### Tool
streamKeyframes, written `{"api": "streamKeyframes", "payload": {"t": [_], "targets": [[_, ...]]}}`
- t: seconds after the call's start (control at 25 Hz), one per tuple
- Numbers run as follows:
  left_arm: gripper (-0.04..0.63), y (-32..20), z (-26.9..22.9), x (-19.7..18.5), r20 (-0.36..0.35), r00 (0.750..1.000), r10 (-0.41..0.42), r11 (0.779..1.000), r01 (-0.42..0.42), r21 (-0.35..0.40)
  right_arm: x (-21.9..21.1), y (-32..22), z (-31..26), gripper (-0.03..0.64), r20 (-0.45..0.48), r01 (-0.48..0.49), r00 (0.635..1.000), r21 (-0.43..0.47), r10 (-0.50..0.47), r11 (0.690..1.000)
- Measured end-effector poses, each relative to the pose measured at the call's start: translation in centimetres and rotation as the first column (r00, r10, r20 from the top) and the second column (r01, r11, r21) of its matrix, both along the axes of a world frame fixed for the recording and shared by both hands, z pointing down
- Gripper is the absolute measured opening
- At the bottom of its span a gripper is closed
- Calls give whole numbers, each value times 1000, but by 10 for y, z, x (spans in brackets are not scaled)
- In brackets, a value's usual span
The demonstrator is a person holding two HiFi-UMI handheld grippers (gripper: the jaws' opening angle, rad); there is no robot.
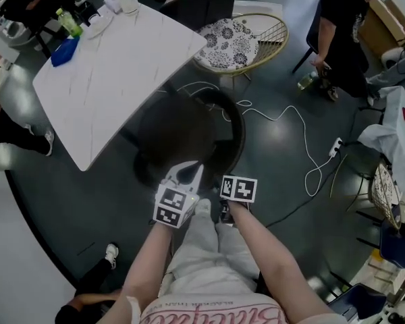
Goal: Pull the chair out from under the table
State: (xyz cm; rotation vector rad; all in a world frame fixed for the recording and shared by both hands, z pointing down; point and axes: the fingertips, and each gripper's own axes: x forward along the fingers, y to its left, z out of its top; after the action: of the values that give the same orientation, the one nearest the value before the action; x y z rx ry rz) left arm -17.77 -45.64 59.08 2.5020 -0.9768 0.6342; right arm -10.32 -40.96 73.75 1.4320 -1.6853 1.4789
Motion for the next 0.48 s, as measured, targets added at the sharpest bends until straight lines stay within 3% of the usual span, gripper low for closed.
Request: {"api": "streamKeyframes", "payload": {"t": [0.24, 0.48], "targets": [[6, -12, 20, -9, 4, 1000, -5, 999, 5, -31, -7, -19, 24, 220, -88, 62, 994, -29, -65, 998], [6, -12, 28, -18, 10, 999, -45, 997, 45, -60, -10, -24, 36, 249, -100, 108, 988, -61, -114, 992]]}}
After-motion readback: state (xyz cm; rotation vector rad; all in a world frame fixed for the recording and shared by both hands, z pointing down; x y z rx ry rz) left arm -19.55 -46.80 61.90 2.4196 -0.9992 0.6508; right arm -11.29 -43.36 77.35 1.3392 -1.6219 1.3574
